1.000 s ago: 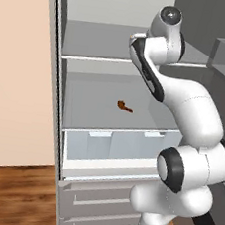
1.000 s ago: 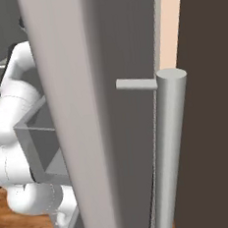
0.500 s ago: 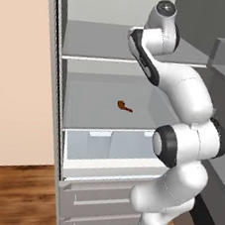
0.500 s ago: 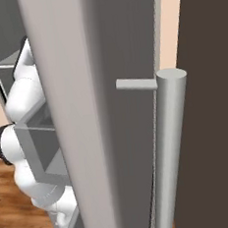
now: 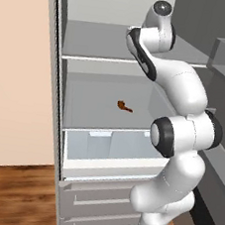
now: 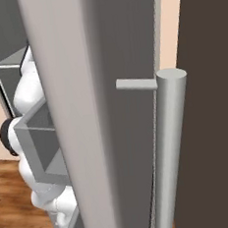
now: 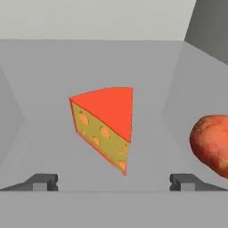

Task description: Take the cheese, chicken drumstick, and squash from the fridge and place them on the plate on the dining counter to create an appetizer plate.

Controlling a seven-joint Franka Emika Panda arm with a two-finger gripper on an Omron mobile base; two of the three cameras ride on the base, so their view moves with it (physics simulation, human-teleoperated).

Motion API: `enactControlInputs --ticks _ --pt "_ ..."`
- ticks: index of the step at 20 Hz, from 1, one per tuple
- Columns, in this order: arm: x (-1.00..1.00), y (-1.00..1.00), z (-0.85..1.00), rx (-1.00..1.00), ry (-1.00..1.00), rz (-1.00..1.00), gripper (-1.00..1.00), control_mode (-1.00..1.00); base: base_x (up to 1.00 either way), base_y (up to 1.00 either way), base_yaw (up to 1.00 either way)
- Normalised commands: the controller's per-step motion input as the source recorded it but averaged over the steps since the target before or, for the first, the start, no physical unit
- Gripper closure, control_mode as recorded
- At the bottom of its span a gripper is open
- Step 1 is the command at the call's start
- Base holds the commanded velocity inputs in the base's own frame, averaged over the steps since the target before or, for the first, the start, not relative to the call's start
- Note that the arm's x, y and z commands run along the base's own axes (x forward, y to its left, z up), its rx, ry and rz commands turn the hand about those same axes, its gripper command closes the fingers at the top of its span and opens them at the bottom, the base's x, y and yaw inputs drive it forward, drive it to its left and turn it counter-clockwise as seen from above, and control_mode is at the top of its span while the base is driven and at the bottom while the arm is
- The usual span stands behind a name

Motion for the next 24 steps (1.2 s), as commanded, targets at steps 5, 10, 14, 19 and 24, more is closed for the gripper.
enactControlInputs --ticks 5,10,14,19,24 --pt "0.41 0.00 -0.13 0.00 0.00 0.00 -1.00 -1.00 0.00 0.00 0.00" --pt "0.39 0.00 -0.05 0.00 0.00 0.00 -1.00 -1.00 0.00 0.00 0.00" --pt "0.36 0.00 -0.07 0.00 0.00 0.00 -1.00 -1.00 0.00 0.00 0.00" --pt "0.34 0.00 -0.12 0.00 -0.01 0.00 -1.00 -1.00 0.00 0.00 0.00" --pt "0.25 0.04 -0.15 0.01 -0.04 0.00 1.00 -1.00 0.00 0.00 0.00"
